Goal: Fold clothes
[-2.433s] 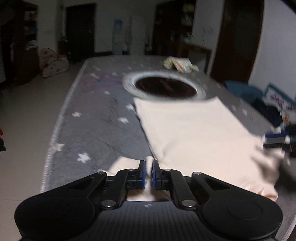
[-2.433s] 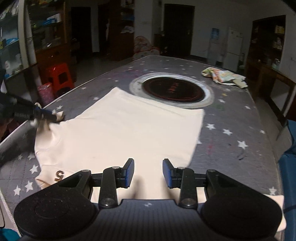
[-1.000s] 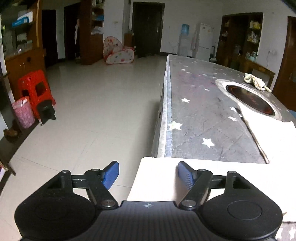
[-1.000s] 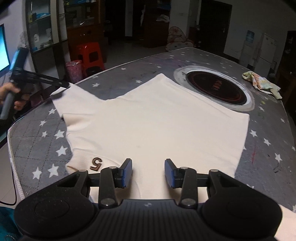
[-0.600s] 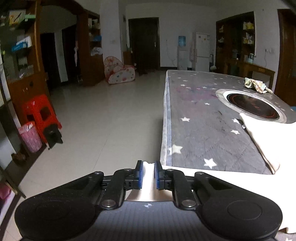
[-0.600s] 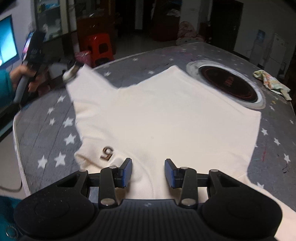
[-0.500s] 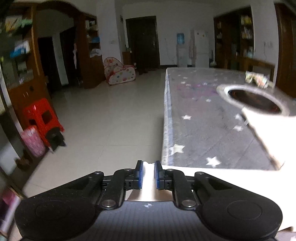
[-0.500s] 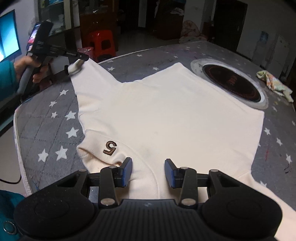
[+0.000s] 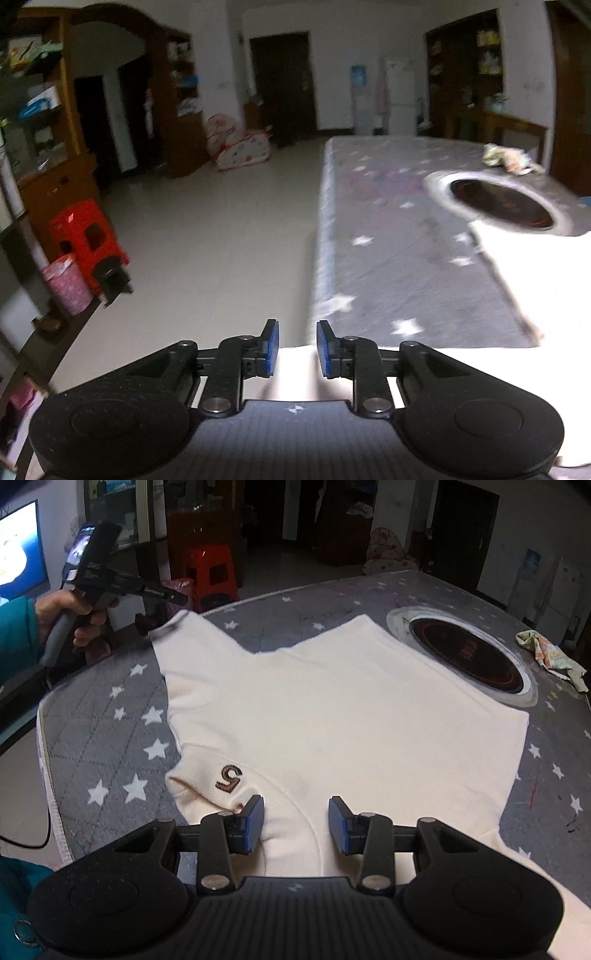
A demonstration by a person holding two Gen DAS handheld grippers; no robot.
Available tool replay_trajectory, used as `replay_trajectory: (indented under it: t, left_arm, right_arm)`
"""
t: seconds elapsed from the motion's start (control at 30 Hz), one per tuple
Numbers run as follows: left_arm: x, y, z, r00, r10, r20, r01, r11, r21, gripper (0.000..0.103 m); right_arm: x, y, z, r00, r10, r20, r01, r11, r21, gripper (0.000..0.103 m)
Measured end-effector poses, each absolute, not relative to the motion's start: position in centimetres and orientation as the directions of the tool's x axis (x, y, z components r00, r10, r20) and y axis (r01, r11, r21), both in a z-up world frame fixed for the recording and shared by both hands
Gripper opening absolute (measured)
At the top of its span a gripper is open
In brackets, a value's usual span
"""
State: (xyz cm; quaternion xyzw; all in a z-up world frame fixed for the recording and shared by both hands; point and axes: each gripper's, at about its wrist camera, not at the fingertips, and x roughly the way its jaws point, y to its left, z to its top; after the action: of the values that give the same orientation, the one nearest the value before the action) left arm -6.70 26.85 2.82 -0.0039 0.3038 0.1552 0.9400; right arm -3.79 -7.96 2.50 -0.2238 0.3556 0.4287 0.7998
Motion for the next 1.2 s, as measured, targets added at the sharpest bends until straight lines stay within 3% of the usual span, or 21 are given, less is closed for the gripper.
replay_trajectory:
  t: [0.23, 0.43, 0.6, 0.9, 1.0, 1.2]
  left_arm:
    - [-7.6, 20.4, 3.2, 0.805, 0.039, -0.592, -0.068, 0.997, -0.027, 0.023]
    - [-7.6, 15.4, 1.6, 0.773, -0.098, -0.627, 0.095, 0.995, -0.038, 0.022]
    - [-8.0, 13.8, -0.2, 0.760, -0.096, -0.643, 0.141, 0.990, 0.019, 0.022]
    - [-7.3, 13.3, 2.0, 0.760, -0.123, -0.638, 0.152, 0.988, -0.010, 0.024]
    - [-6.9, 12.1, 2.9, 0.765, -0.156, -0.625, 0.174, 0.984, -0.034, 0.035]
    - [-5.8, 8.8, 3.6, 0.756, -0.223, -0.616, 0.232, 0.970, -0.068, 0.041]
  right_arm:
    - [-3.7, -7.9, 2.7, 0.388, 0.538, -0.748, -0.838, 0.544, -0.044, 0.039]
    - [-3.9, -8.0, 1.7, 0.379, 0.530, -0.759, -0.836, 0.547, -0.036, 0.039]
    - [-4.0, -8.8, 2.2, 0.392, 0.540, -0.745, -0.823, 0.568, -0.022, 0.039]
    - [-3.9, -10.8, 2.5, 0.426, 0.551, -0.717, -0.773, 0.633, 0.028, 0.039]
    - [-3.5, -12.7, 3.0, 0.475, 0.529, -0.703, -0.721, 0.693, 0.035, 0.039]
    - [-2.1, -18.6, 2.8, 0.582, 0.413, -0.701, -0.535, 0.843, 0.053, 0.038]
